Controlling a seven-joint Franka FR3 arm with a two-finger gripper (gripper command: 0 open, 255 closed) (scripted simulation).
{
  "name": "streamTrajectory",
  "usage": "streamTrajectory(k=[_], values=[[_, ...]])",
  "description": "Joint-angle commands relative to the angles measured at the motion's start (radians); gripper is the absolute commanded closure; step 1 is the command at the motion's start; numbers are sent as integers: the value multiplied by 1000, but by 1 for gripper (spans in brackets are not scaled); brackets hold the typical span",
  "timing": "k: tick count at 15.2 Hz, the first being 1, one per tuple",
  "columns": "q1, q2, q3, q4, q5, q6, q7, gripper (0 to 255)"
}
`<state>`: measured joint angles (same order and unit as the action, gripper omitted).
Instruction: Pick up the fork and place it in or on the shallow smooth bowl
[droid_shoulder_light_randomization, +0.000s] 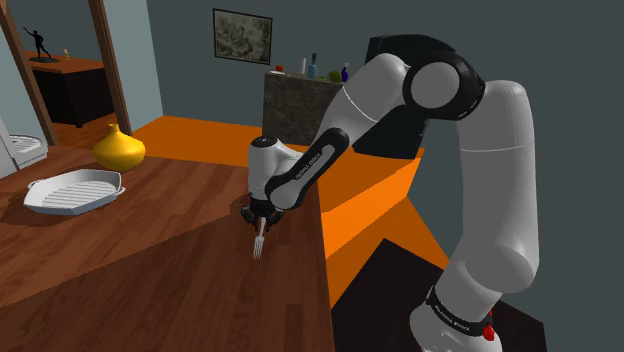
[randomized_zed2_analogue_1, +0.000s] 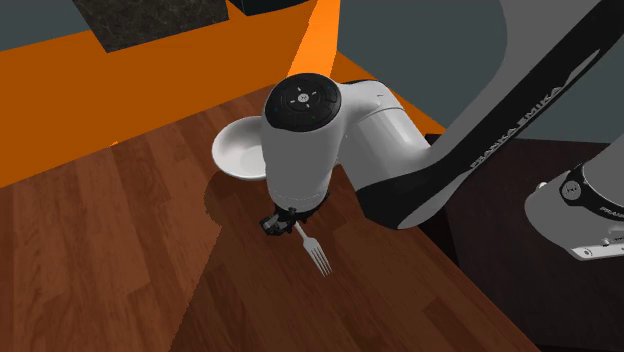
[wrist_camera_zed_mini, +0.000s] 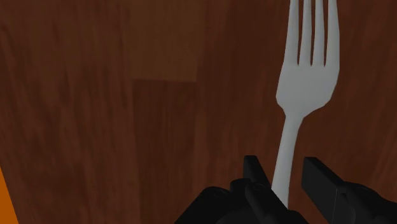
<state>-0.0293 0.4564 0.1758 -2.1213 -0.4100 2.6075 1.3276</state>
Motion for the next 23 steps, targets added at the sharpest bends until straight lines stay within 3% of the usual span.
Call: streamTrajectory(k=[1, 8, 23], values=[[0, 0, 0, 0, 0, 0, 0, 255], [0, 0, 0, 0, 0, 0, 0, 255], [-37, -160, 55, -3, 97, -150, -85, 255]])
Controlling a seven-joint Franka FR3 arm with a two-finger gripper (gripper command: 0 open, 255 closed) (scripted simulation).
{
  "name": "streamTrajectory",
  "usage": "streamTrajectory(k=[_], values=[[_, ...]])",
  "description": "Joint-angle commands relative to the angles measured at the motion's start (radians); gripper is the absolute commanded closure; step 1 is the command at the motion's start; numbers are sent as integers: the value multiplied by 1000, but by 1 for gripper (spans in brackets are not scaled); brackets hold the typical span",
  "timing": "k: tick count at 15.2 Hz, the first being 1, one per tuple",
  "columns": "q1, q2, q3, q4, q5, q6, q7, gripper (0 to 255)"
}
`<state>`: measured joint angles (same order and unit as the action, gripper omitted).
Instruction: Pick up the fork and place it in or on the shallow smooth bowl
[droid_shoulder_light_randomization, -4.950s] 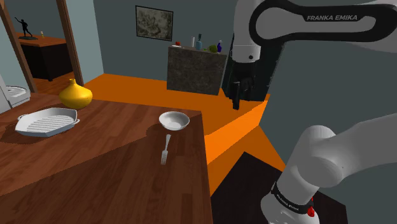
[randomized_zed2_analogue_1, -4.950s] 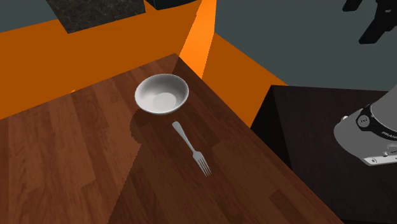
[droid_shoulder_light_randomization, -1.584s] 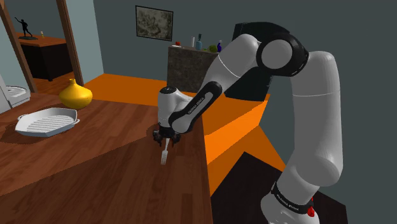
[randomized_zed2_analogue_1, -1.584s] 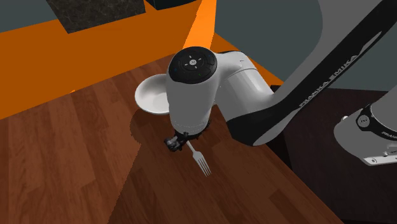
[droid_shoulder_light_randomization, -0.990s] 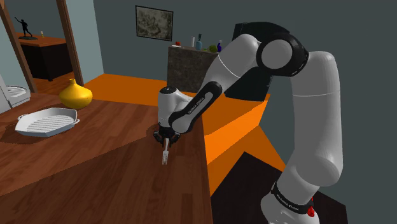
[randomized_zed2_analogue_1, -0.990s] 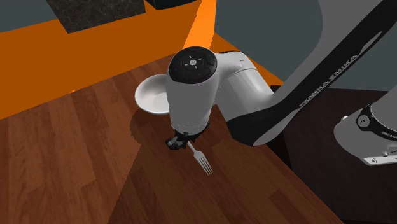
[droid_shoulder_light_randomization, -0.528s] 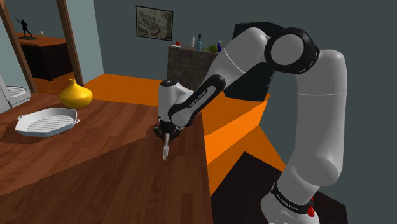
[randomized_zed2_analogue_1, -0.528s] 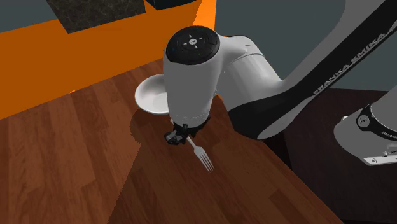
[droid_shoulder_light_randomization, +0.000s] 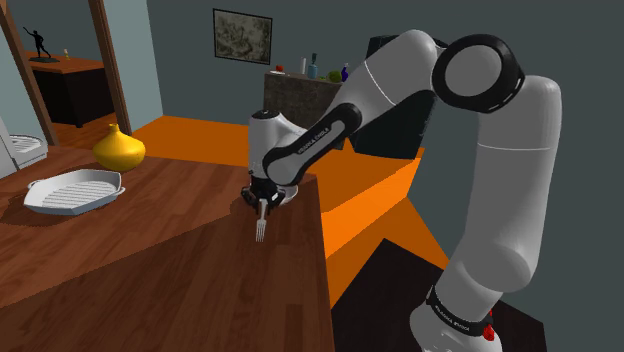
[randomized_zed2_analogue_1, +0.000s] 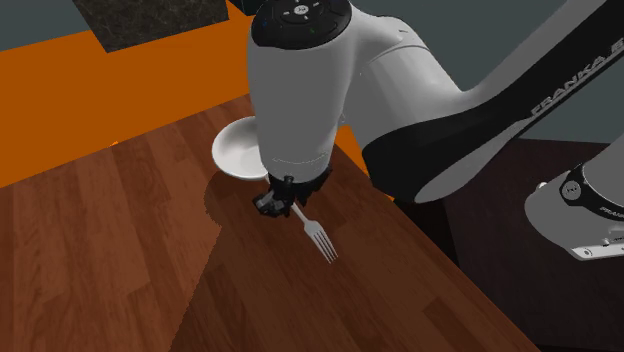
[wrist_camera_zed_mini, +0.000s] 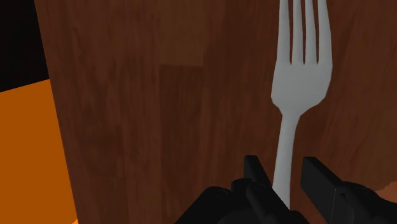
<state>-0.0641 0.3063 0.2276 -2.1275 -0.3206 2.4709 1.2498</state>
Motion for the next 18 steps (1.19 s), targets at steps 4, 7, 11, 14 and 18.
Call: streamTrajectory(k=[4, 7, 11, 14, 18], values=[[-8, -48, 13, 11, 32, -56, -29, 255], [-12, -75, 19, 20, 49, -89, -44, 255], [-15, -106, 25, 32, 69, -130, -61, 255], [-50, -57, 0, 94, 67, -134, -123, 255], [-93, 18, -27, 192, 69, -149, -203, 255]])
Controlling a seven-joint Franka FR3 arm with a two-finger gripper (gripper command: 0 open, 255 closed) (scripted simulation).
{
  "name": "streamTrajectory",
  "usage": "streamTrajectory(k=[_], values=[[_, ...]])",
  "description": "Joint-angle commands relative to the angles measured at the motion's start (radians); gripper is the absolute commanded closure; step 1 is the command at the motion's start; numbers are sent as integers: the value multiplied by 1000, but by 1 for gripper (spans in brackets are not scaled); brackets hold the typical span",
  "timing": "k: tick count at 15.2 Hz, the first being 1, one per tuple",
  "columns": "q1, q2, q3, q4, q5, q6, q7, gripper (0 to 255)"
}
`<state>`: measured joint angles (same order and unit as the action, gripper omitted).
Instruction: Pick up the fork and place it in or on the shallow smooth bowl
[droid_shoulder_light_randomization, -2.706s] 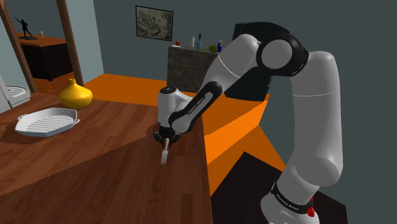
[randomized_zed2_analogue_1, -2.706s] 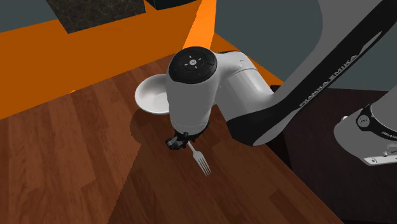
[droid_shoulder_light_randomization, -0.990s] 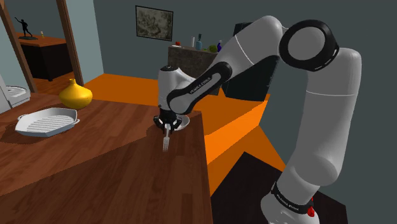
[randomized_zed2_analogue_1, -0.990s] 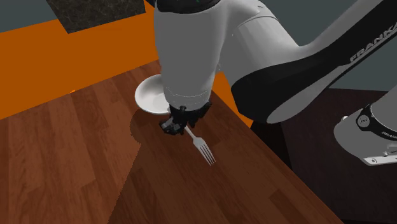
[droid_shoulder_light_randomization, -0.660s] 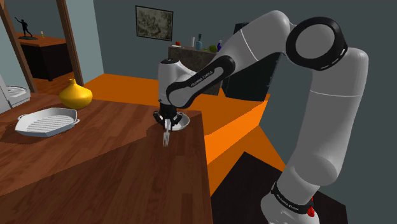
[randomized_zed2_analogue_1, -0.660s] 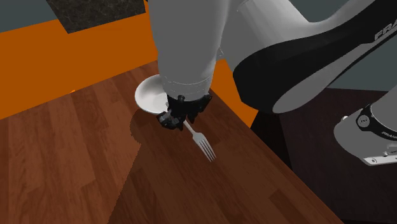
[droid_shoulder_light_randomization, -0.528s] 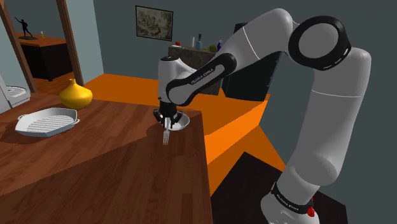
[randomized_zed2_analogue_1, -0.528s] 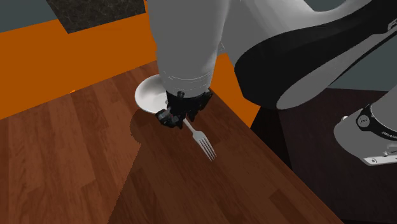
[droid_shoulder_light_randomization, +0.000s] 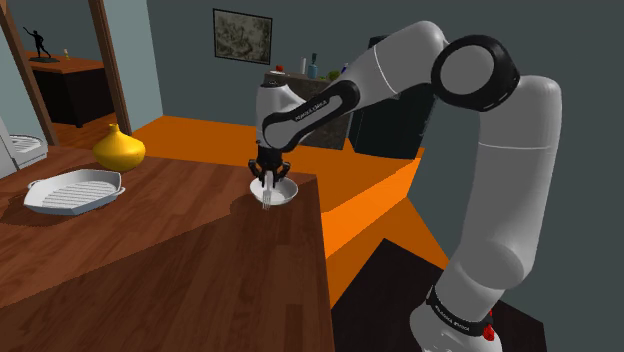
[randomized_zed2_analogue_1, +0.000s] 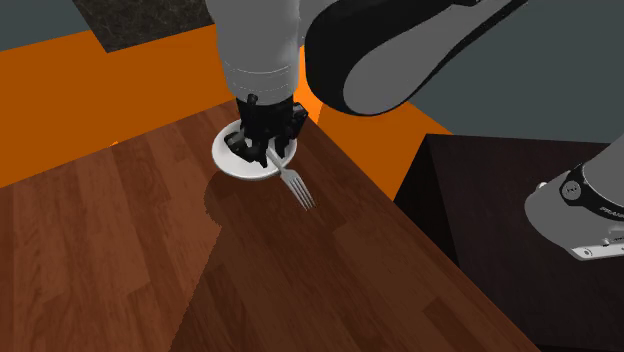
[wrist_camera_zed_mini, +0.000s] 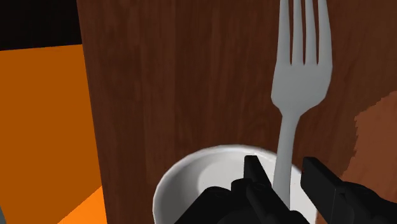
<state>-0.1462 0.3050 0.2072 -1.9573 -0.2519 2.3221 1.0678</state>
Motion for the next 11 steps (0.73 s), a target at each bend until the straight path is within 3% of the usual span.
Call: streamTrajectory(k=[1, 10, 11], values=[[-22, 39, -13, 49, 1, -5, -40, 255], [-107, 248, -54, 356, 15, -84, -204, 255], [-106, 254, -55, 352, 13, -74, -202, 255]])
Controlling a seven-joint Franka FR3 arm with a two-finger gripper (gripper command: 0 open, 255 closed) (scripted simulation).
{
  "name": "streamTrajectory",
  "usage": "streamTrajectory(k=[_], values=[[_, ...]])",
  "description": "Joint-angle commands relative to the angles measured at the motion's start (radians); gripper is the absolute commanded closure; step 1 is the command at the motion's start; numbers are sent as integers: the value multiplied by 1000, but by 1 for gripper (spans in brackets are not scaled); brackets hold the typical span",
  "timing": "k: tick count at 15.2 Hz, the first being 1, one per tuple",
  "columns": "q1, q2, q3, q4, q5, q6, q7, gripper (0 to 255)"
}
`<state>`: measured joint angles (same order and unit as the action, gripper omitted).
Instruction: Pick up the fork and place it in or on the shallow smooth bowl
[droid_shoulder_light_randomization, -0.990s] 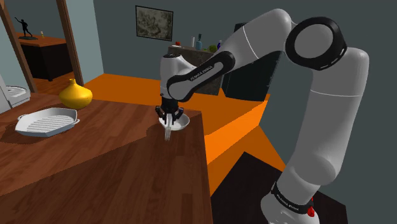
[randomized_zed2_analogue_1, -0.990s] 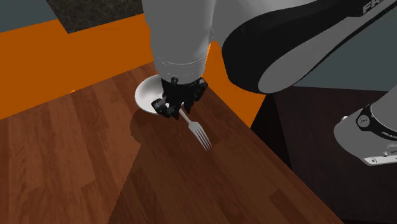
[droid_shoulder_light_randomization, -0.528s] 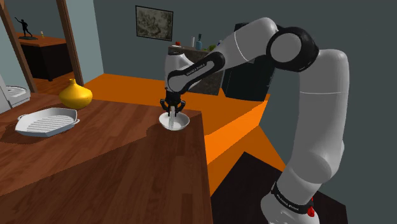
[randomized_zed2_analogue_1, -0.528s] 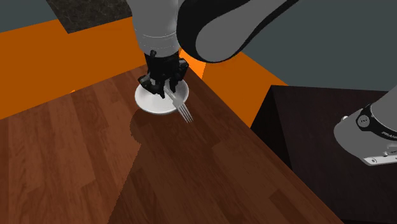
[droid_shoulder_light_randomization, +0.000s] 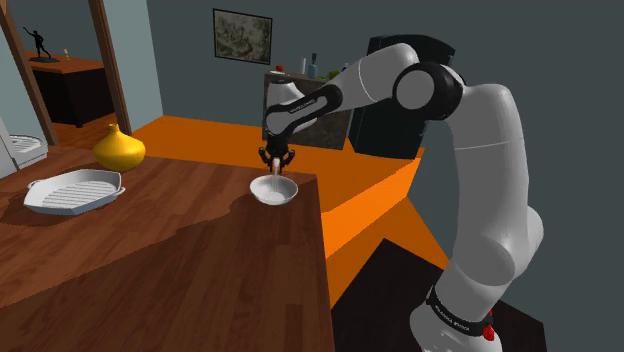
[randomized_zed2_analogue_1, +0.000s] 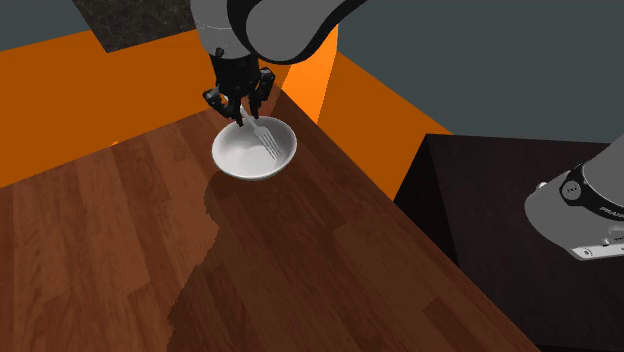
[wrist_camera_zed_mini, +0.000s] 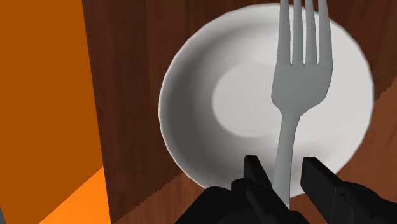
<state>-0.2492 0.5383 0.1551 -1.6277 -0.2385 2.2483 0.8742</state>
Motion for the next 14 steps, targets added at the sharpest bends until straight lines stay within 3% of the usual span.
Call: streamTrajectory(k=[1, 14], values=[[-3, 28, -4, 19, -3, 9, -6, 255], [4, 92, -16, 0, -22, 91, 13, 255]])
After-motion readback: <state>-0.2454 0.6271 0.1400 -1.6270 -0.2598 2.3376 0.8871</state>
